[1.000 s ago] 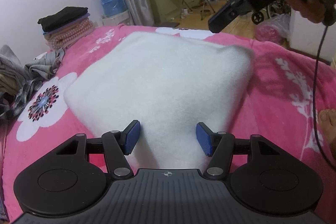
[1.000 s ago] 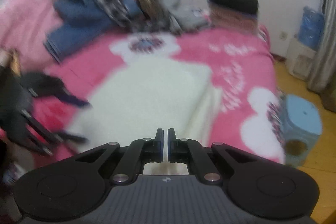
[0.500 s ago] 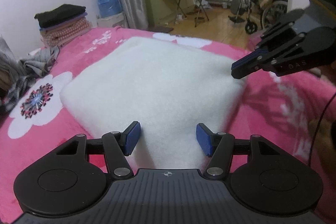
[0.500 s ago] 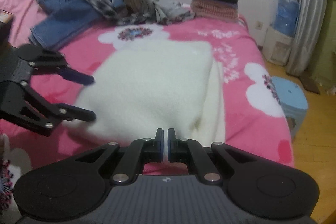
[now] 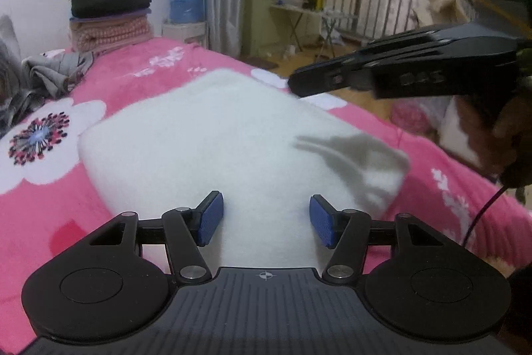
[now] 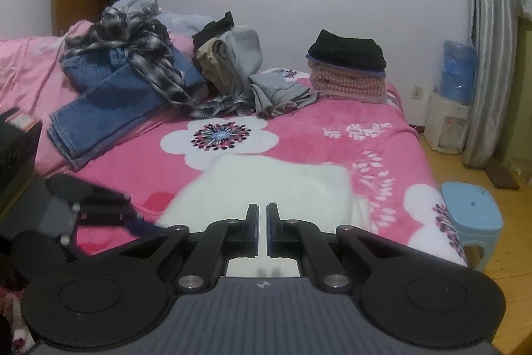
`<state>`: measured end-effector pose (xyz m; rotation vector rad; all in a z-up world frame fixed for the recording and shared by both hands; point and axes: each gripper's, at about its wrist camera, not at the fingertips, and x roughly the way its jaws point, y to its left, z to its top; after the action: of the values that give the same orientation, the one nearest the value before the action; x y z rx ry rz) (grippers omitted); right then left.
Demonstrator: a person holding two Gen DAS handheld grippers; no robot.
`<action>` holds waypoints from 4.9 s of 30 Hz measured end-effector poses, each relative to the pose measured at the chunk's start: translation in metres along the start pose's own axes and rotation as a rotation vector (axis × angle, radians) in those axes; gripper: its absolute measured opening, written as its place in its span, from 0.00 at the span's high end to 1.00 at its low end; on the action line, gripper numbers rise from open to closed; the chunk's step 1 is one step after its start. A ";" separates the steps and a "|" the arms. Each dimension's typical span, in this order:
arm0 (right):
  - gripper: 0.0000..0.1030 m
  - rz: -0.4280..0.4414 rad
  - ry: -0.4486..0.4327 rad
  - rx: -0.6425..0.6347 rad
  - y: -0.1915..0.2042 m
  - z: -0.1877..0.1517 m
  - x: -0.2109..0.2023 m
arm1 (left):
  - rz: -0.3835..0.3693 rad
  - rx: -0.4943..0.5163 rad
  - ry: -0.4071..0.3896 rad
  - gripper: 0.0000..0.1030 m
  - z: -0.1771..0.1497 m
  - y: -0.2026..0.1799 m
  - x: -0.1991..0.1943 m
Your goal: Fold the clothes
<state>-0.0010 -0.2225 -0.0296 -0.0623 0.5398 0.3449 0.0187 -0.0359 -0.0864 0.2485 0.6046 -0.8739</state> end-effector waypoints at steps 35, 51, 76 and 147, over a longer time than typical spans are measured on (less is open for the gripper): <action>0.98 0.016 0.135 0.156 -0.032 -0.042 0.033 | 0.071 -0.189 0.018 0.29 0.016 0.027 0.018; 0.97 0.006 0.146 0.130 -0.028 -0.040 0.033 | 0.116 -0.230 0.000 0.04 0.033 0.030 0.009; 0.97 0.004 0.141 0.119 -0.028 -0.039 0.034 | 0.226 -0.206 0.149 0.00 0.033 0.029 0.026; 0.83 -0.012 0.143 -0.002 -0.026 -0.011 0.071 | 0.305 -0.225 0.028 0.03 0.047 0.036 0.021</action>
<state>0.0592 -0.2269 -0.0767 -0.0921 0.6800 0.3308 0.0752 -0.0475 -0.0624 0.1438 0.6653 -0.5049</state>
